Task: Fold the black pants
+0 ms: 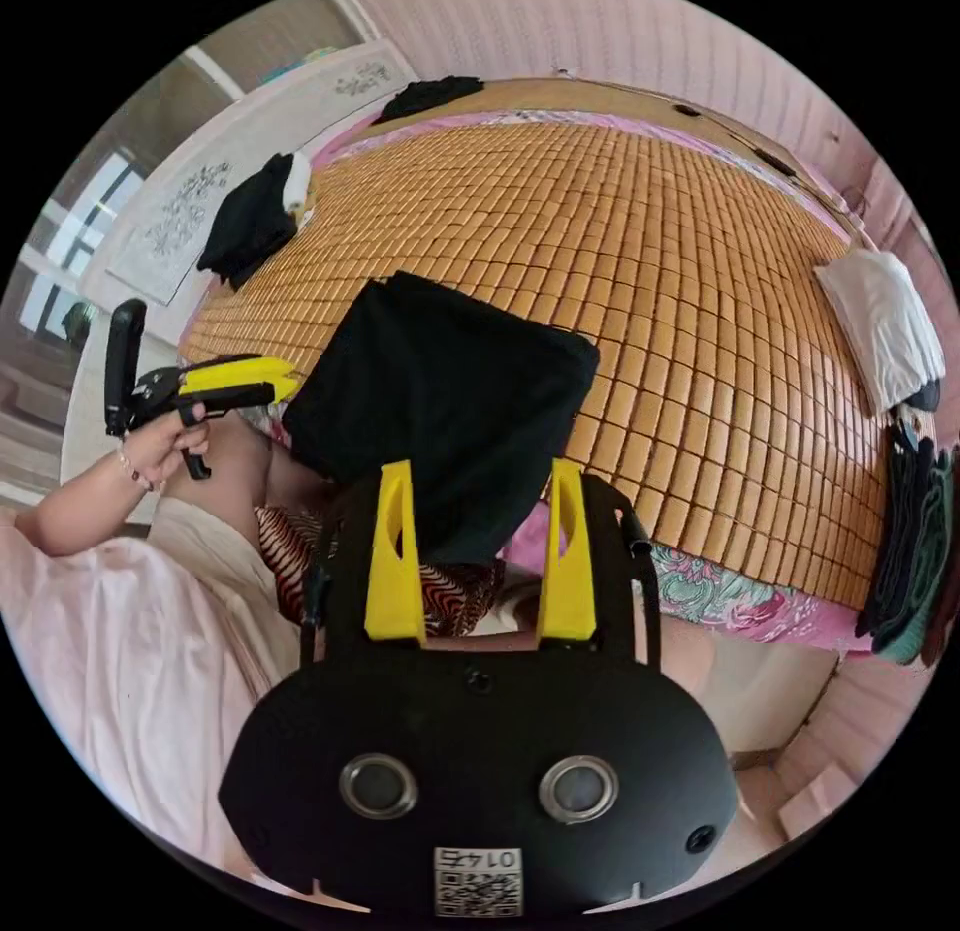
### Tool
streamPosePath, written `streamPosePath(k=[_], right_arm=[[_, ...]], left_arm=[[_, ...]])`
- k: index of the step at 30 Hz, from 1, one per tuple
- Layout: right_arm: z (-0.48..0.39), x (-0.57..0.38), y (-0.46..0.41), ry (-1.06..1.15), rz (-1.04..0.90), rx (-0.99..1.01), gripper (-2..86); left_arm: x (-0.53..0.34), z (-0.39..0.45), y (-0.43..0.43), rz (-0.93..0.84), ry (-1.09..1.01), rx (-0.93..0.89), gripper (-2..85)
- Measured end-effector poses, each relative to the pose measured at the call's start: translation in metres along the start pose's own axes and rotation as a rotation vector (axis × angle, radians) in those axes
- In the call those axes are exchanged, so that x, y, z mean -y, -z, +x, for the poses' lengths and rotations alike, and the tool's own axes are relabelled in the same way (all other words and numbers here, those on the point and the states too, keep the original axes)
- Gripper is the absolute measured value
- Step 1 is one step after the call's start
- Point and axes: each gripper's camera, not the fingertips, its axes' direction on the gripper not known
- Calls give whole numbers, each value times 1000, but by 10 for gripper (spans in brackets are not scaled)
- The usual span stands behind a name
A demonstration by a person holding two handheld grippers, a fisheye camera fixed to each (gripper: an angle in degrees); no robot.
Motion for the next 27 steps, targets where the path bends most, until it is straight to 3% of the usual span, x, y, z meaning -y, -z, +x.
streamPosePath(k=[5, 8, 11, 16, 21, 27], right_arm=[[38, -5, -21, -231, 47, 151, 179], [33, -14, -26, -227, 129, 131, 136], [25, -26, -26, -238, 202, 112, 130], [13, -32, -24, -213, 235, 91, 132], [-1, -31, -23, -193, 222, 27, 122], [-27, -23, -20, -148, 179, -10, 79]], left_arm=[[26, -16, -13, 15, 76, -45, 144], [39, -11, -24, 38, 55, -15, 160], [50, -1, -43, -39, 6, 8, 174], [56, 2, -43, -24, 1, -3, 184], [60, 5, -43, -17, -6, 22, 175], [61, 1, -38, -28, 22, -20, 97]])
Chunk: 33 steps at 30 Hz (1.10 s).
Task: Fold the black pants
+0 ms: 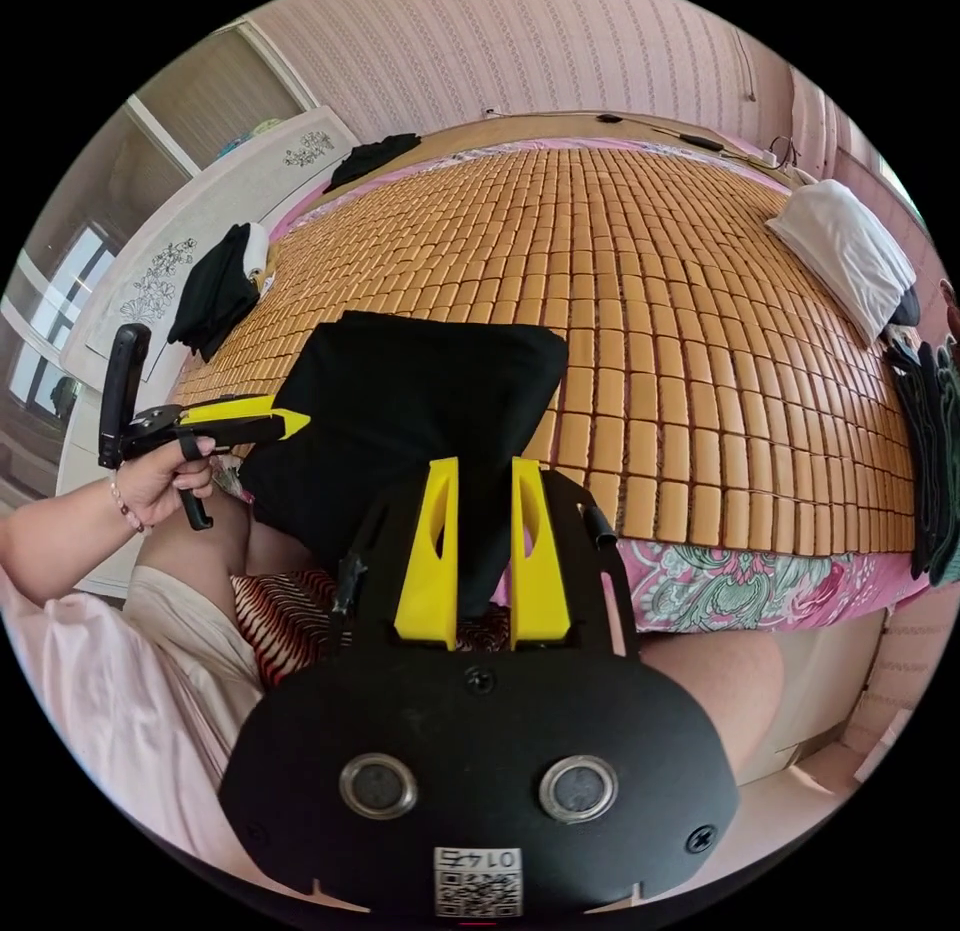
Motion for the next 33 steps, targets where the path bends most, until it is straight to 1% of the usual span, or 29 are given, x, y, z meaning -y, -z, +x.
streamPosePath(k=[2, 6, 8, 12, 14, 20, 27, 33], right_arm=[[-9, 2, 3, 14, -16, -8, 63], [-16, 6, 19, 8, -3, 75, 40], [-28, 9, 38, 55, 50, 132, 32], [-60, 17, 67, 197, 101, 166, 27], [-87, 22, 85, 324, 122, 146, 25], [-132, 48, 118, 516, 131, 95, 22], [-130, 87, 138, 575, 127, 28, 21], [-90, 125, 158, 590, 115, -69, 22]], left_arm=[[-1, 1, 1, 14, -10, 2, 81], [0, 0, 6, 22, 8, -33, 54], [-2, 1, 10, 29, 0, -39, 50], [-11, -1, 23, 77, 38, -77, 49], [-20, -1, 36, 139, 70, -105, 49], [-32, -1, 73, 272, 125, -132, 48], [4, 21, 92, 299, 57, -127, 48], [68, 61, 84, 296, 10, -153, 47]])
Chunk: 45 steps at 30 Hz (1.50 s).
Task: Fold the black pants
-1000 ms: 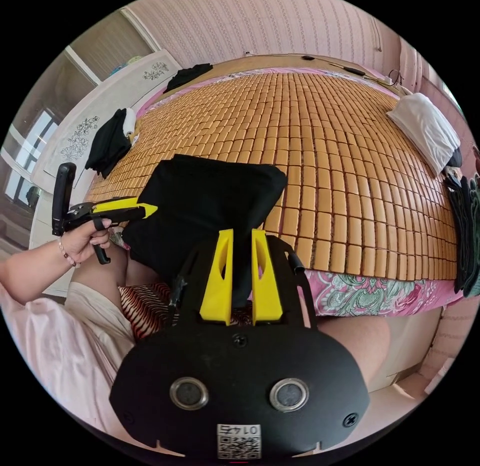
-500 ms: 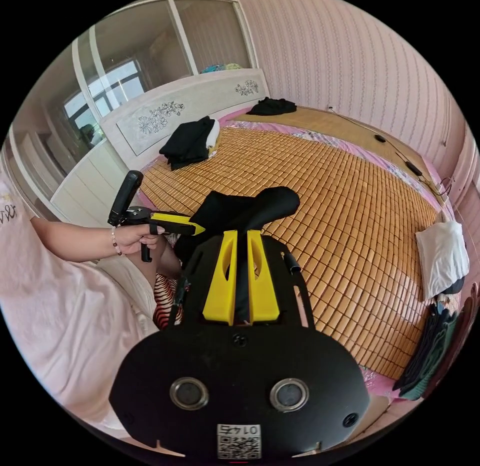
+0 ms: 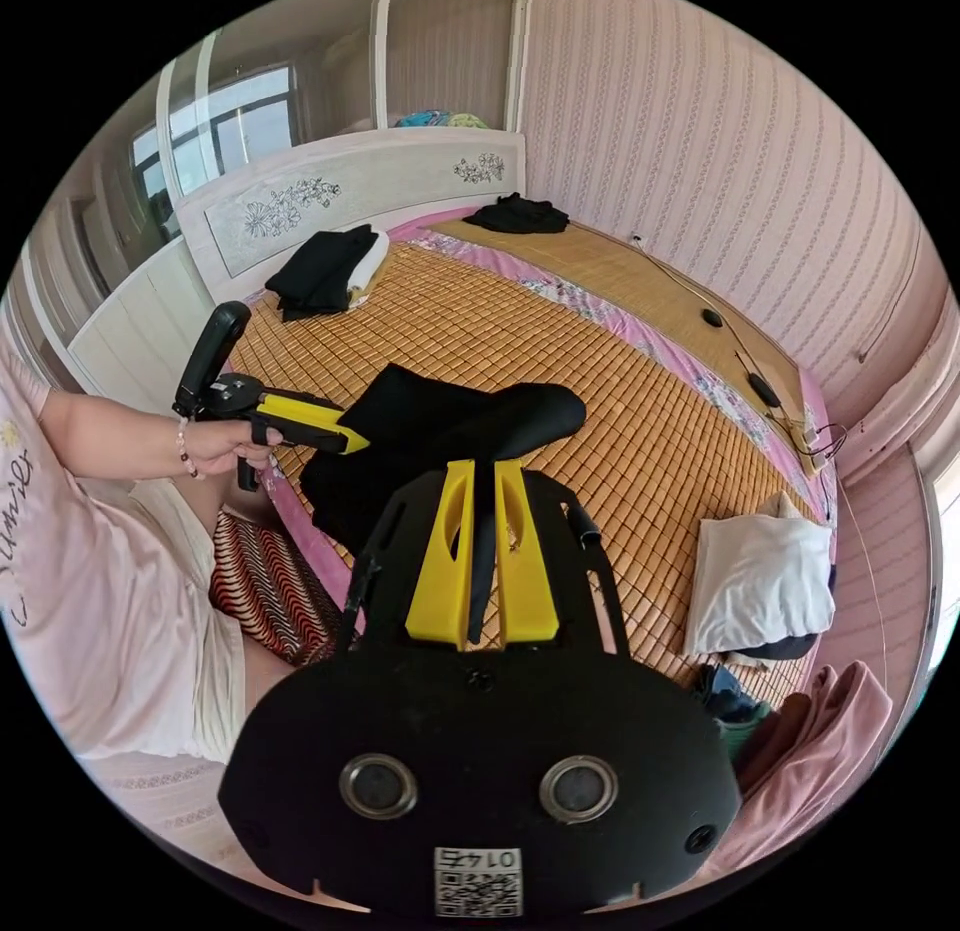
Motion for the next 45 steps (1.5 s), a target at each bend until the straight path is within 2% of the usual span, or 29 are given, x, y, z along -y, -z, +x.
streamPosePath(k=[6, 10, 12, 14, 16, 18, 22, 25, 30, 37, 41, 45], right_arm=[[83, 16, 15, 38, -106, -144, 27], [170, 32, 16, 29, -296, -366, 41], [217, 33, 8, -75, -394, -515, 60], [266, 21, 2, -303, -423, -664, 110], [276, 4, 1, -433, -358, -594, 133], [264, -14, -3, -476, -284, -547, 132], [172, -61, -32, -419, -158, -486, 131], [78, -94, -69, -393, -59, -327, 131], [-69, -101, -152, -296, -115, -32, 128], [-215, 17, -225, 93, -59, 261, 134], [-279, 107, -253, 363, 9, 251, 137], [-323, 183, -273, 510, 78, 276, 139]], left_arm=[[73, 52, -51, 25, -12, -68, 46], [134, 115, -101, 76, -25, -157, 52], [158, 145, -126, 118, -23, -181, 69], [184, 164, -163, -16, -61, -167, 90], [190, 160, -171, -107, -114, -126, 92], [182, 145, -161, -102, -187, -108, 92], [134, 85, -120, -147, -262, -73, 88], [84, 30, -74, -185, -253, -20, 85], [-7, -63, 30, -168, -90, 102, 85], [-123, -202, 217, 7, 278, 381, 86], [-179, -263, 313, 177, 433, 492, 86], [-217, -313, 368, 260, 561, 542, 87]])
